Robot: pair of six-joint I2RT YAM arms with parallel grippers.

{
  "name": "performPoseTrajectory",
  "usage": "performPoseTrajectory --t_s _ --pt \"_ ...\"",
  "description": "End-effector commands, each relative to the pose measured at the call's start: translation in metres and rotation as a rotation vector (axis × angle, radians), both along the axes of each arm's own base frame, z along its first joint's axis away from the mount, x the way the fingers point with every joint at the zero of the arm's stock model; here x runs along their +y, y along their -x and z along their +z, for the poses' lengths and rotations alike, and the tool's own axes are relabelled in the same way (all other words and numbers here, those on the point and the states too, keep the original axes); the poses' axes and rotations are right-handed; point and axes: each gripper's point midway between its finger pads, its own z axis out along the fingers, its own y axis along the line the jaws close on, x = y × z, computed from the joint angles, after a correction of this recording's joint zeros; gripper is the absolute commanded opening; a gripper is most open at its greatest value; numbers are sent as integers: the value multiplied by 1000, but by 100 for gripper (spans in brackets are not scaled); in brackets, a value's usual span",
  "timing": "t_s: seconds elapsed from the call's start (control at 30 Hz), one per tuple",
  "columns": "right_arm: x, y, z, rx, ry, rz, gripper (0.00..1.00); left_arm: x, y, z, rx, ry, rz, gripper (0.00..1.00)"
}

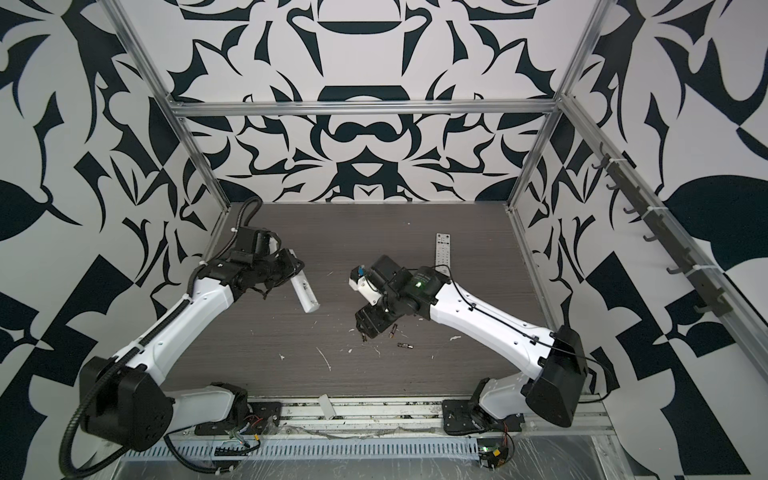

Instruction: Load the batteries into the remote control

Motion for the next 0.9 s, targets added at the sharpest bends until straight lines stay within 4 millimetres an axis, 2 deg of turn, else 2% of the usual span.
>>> performPoseTrajectory --t_s 0.0,0.17,0.27,0.47,0.67,0.87 --pt "11 24 -16 28 63 25 73 30 24 -15 101 -21 72 0" --pt "50 55 -30 57 115 109 76 65 32 -20 116 -19 187 0" --pt "68 72 -39 78 151 124 77 78 35 -25 126 -19 225 0" --pt "92 103 -62 67 226 102 80 85 46 -32 123 -11 236 0" --pt "117 127 -91 94 254 47 80 89 62 -19 77 -14 222 0" --pt "120 128 -117 80 296 -4 79 92 78 -13 62 -25 206 0"
